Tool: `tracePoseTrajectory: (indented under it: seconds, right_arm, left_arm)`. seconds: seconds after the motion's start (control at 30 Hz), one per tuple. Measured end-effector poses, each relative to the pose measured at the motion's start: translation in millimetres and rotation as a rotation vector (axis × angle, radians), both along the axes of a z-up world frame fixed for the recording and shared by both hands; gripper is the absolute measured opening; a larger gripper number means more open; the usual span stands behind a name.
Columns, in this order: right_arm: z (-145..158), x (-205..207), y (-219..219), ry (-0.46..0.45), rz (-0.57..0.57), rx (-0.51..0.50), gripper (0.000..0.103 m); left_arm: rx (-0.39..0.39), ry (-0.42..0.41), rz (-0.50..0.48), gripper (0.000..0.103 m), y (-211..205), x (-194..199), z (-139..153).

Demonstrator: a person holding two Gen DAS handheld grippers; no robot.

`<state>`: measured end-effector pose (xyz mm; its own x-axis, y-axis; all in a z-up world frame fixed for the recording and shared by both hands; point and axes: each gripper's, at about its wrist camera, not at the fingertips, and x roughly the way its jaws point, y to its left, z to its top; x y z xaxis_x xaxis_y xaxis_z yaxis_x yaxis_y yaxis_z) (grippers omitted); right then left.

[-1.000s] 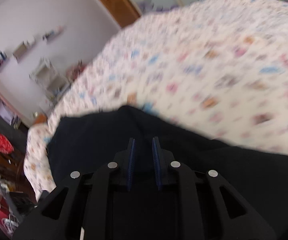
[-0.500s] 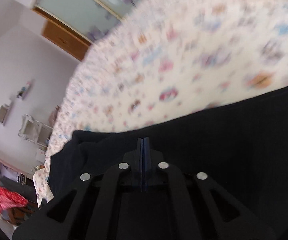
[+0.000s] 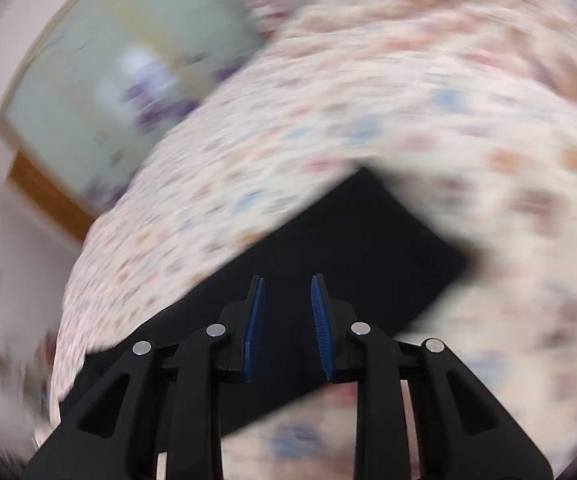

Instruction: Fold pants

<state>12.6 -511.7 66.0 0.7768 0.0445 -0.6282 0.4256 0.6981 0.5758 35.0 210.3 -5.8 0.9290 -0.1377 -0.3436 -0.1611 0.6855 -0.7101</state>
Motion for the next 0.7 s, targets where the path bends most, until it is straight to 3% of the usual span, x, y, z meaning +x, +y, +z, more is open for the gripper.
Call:
tracePoseTrajectory:
  seconds: [0.1,0.47,0.6,0.63,0.67,0.7]
  right_arm:
    - [-22,-21,-35,0.016,-0.062,0.11,0.026]
    - [-56,-15,-28,0.096,-0.129,0.145,0.026]
    - [-65,-8,-30,0.072,-0.144,0.165,0.025]
    - [-65,-7,-30,0.068,-0.141,0.158,0.018]
    - [-62,-8,-28,0.046,-0.135,0.146,0.002]
    - [-58,-11,-28,0.017,-0.127,0.143,0.002]
  left_arm:
    - [-0.001,-0.003,0.0,0.1,0,0,0]
    - [0.004,-0.009,0.0,0.1,-1,0,0]
    - [0.004,-0.008,0.0,0.101,-1,0,0]
    - [0.005,-0.008,0.0,0.101,-1,-1,0]
    - [0.004,-0.009,0.0,0.101,-1,-1,0]
    - [0.003,-0.009,0.0,0.101,-2,-1,0]
